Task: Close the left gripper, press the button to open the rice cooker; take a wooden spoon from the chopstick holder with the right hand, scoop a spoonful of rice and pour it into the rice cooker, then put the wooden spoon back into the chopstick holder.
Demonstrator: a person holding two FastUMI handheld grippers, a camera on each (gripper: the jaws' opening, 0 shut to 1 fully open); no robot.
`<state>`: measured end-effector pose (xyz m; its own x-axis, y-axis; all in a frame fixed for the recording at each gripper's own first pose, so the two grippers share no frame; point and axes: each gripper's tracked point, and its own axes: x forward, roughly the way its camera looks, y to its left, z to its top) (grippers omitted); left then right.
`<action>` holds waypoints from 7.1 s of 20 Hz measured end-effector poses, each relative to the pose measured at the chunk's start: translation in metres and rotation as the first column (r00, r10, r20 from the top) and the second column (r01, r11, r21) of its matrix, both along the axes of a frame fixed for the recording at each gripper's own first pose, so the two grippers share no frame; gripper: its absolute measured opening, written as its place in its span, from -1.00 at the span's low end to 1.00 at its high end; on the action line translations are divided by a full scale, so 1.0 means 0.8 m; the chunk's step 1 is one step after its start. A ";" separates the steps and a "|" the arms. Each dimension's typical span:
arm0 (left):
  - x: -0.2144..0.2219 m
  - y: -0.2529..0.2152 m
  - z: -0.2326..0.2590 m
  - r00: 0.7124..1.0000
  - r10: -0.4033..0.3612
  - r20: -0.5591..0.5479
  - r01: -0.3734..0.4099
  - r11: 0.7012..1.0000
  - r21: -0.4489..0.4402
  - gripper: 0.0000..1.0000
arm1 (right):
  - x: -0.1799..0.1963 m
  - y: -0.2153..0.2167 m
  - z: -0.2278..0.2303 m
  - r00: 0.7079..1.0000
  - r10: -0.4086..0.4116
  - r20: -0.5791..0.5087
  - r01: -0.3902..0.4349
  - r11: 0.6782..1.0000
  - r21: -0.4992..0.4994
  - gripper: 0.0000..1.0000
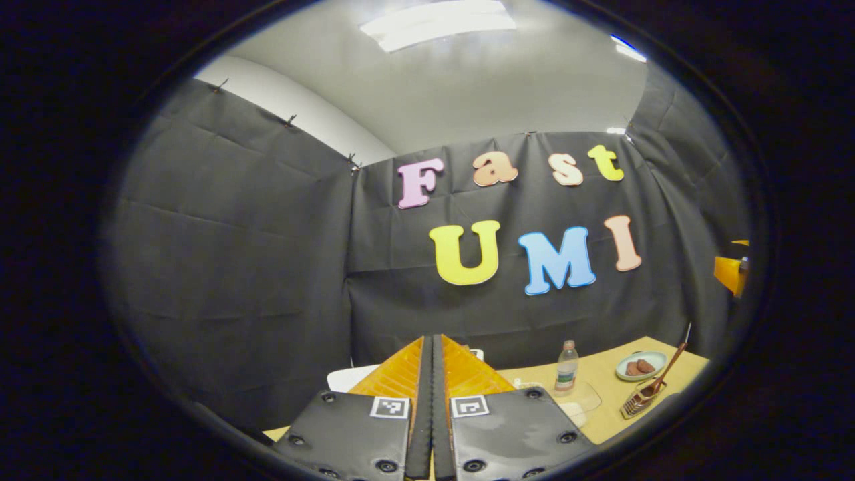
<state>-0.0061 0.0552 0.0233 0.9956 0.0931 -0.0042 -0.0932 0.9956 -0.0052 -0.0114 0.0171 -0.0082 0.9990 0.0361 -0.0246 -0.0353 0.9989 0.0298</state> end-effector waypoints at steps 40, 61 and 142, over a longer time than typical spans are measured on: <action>0.220 0.131 -0.337 0.912 -0.080 -0.402 0.023 0.989 -0.143 -0.82 | -0.072 -0.027 -0.006 0.965 -0.259 -0.049 0.247 0.952 -0.180 0.94; 0.193 0.140 -0.082 0.993 0.084 -0.085 -0.083 0.996 0.016 -0.81 | 0.008 -0.062 -0.051 0.989 -0.111 -0.103 0.102 0.990 -0.094 0.94; 0.067 0.260 -0.153 0.988 0.033 -0.149 -0.045 0.996 -0.077 0.92 | 0.177 0.379 -0.375 0.742 0.296 -0.601 0.073 0.855 0.513 -0.80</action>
<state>0.0477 0.2630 -0.0990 0.9792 0.1257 -0.1595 -0.1379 0.9881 -0.0677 0.1305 0.3202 -0.3085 0.7278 0.3374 -0.5970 0.0670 0.8314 0.5516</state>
